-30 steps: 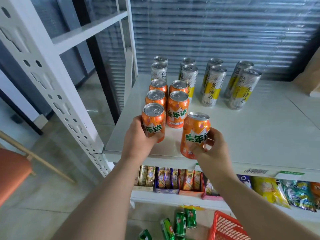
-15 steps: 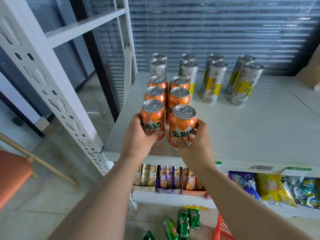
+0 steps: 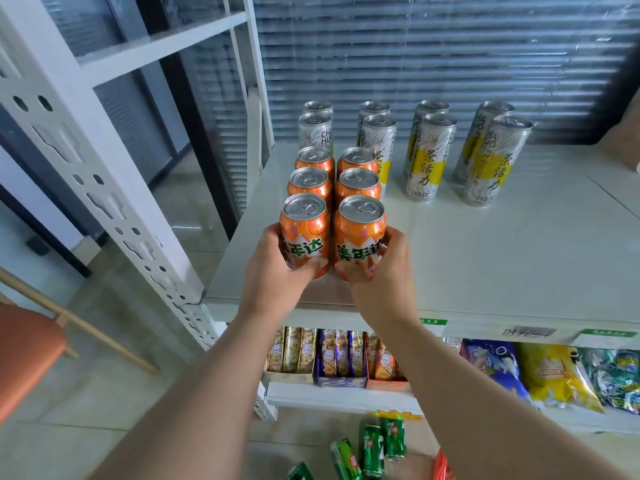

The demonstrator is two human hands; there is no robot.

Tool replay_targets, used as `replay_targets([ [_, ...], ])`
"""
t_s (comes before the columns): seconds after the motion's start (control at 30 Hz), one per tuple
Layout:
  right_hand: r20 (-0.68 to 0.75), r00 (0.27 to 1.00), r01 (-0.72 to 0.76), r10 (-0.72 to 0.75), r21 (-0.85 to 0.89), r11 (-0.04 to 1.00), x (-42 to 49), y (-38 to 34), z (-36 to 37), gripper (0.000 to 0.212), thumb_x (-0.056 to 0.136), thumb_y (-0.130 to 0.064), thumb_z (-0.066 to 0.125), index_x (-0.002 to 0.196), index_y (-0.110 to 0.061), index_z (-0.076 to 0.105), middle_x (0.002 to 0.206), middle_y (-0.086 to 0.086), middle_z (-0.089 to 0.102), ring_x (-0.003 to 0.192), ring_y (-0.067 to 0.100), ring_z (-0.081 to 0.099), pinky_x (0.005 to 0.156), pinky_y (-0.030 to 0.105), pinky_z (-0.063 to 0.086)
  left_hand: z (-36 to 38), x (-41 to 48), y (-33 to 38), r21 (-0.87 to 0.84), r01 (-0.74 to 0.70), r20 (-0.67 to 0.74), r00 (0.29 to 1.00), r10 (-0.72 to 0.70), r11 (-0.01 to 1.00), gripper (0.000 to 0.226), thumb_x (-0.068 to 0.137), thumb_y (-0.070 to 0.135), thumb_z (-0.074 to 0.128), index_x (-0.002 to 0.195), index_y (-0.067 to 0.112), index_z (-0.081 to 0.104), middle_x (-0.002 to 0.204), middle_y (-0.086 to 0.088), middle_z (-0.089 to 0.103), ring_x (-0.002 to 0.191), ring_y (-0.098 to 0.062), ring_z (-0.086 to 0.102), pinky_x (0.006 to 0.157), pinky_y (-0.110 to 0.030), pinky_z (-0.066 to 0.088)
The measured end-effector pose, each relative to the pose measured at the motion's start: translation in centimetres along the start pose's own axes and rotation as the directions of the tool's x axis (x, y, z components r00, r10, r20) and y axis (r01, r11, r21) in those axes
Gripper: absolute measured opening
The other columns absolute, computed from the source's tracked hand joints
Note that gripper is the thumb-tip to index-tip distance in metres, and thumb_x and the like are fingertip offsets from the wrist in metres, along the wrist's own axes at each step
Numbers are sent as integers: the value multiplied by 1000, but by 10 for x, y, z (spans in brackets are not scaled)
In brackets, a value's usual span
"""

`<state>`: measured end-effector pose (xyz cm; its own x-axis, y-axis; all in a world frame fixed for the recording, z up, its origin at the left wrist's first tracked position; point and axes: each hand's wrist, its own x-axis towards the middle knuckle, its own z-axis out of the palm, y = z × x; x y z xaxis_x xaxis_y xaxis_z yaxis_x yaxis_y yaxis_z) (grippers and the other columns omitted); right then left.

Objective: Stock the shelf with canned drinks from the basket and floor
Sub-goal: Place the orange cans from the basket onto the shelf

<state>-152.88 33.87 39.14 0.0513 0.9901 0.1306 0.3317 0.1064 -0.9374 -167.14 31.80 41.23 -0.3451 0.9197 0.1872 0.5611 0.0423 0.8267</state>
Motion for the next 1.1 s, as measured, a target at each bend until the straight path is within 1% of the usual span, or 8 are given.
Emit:
replay_targets([
  [0.07, 2, 1000, -5, 5, 5, 1000, 1, -1, -1, 65, 78, -15, 79, 131, -21, 41, 125, -6, 50, 85, -6, 49, 62, -2, 37, 0, 0, -1, -7, -4, 0, 1000, 4, 1000, 61, 73, 31, 80, 124, 21, 48, 106, 12, 57, 93, -3, 53, 81, -22, 40],
  [0.2, 11, 1000, -20, 19, 36, 999, 2, 1, -1, 67, 76, -17, 81, 129, -23, 40, 128, -4, 53, 100, 5, 53, 67, 4, 36, 1, 0, -1, -11, -6, 2, 1000, 6, 1000, 61, 73, 32, 79, 125, 21, 49, 108, 12, 58, 93, -1, 52, 82, -21, 39],
  [0.4, 31, 999, -34, 32, 76, 997, 1, -1, -5, 69, 75, -17, 82, 129, -25, 41, 126, -6, 55, 94, -3, 53, 69, 4, 37, 2, -2, -2, -12, -21, -8, 1000, 20, 1000, 61, 73, 31, 80, 125, 20, 49, 108, 14, 56, 94, 0, 51, 82, -20, 40],
  [0.6, -13, 1000, -20, 21, 78, 997, -1, 1, -4, 70, 71, -22, 86, 127, -26, 44, 125, -6, 57, 103, 7, 58, 74, 9, 41, 4, -2, -6, -20, -27, -28, 999, 27, 999, 62, 73, 33, 79, 126, 22, 48, 111, 13, 58, 95, -1, 53, 81, -20, 41],
  [0.83, -28, 999, -40, 41, 60, 997, -1, 1, -3, 74, 65, -29, 89, 126, -28, 46, 120, -6, 62, 105, 13, 62, 90, 36, 54, 3, -4, -6, -4, -32, -32, 999, 32, 999, 63, 73, 34, 79, 127, 23, 48, 110, 14, 58, 95, 1, 52, 74, -10, 36],
  [0.93, 19, 994, -104, 103, 32, 994, -4, -1, -7, 92, 64, -39, 89, 140, -26, 38, 127, -4, 59, 110, 14, 60, 95, 36, 52, 1, -6, -8, 38, -37, -17, 999, 38, 999, 71, 72, 41, 78, 131, 19, 45, 124, 12, 55, 110, -6, 52, 88, -24, 43],
  [1.0, 47, 988, -150, 149, 32, 988, -8, -4, -13, 105, 65, -44, 87, 149, -23, 28, 139, -1, 50, 119, 14, 54, 99, 32, 47, -4, -9, -8, 92, -10, -34, 999, 13, 996, 78, 74, 48, 73, 138, 18, 40, 136, 2, 52, 124, -15, 50, 99, -35, 44],
  [1.1, 46, 986, -164, 163, 23, 986, -12, -10, -26, 104, 70, -51, 81, 152, -23, 23, 148, 2, 42, 134, 16, 43, 99, 28, 38, -11, -12, -1, 135, 13, -65, 998, -4, 991, 74, 80, 48, 67, 139, 15, 38, 136, -2, 51, 124, -19, 50, 98, -38, 44],
])
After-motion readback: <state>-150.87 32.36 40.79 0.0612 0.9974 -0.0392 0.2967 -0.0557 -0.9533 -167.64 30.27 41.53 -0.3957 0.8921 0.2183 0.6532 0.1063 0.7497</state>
